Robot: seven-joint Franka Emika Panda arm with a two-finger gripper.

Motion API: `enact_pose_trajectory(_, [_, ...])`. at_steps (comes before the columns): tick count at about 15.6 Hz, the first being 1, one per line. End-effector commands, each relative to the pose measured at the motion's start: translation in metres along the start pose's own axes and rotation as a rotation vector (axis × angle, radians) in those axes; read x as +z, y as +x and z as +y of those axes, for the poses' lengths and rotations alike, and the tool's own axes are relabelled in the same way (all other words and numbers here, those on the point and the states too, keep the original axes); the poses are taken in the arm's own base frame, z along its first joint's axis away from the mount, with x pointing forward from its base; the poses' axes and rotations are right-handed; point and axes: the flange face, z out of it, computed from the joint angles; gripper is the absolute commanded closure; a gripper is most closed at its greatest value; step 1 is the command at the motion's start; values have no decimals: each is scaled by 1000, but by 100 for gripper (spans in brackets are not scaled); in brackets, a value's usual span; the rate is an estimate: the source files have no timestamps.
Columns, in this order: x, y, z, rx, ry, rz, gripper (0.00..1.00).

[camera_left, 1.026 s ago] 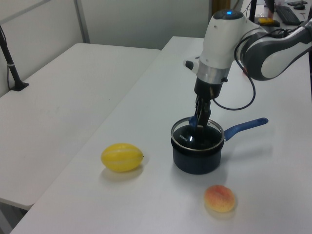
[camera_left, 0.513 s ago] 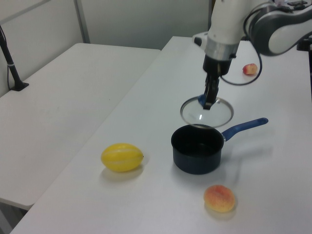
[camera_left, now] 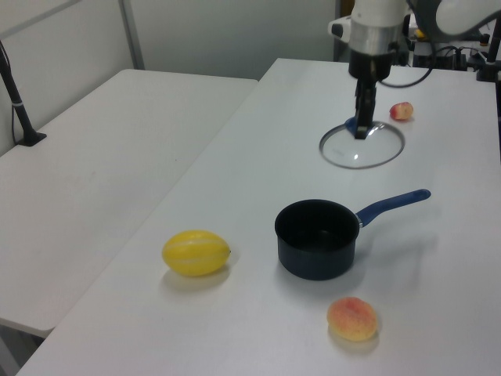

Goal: Open lid
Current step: 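Lift the glass lid off the saucepan and carry it beside the pan, then lower the held lid onto the table beside the saucepan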

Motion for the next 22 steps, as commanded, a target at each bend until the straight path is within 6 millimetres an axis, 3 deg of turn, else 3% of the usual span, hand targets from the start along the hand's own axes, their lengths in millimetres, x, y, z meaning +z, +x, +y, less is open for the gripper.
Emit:
enact_pose_trajectory(1, [-12,-22,40,-28,-2,-54,100])
enact_pose_trajectory(6, [6,-45,99,-35,35,-151,100])
enact_pose_trajectory(9, [28,-56,115,-5,45,-194,100])
enact_pose_trajectory(17, [111,-82,123,7,39,-248,100])
enact_pose_trajectory(22, [144,-87,125,24,34,-194,100])
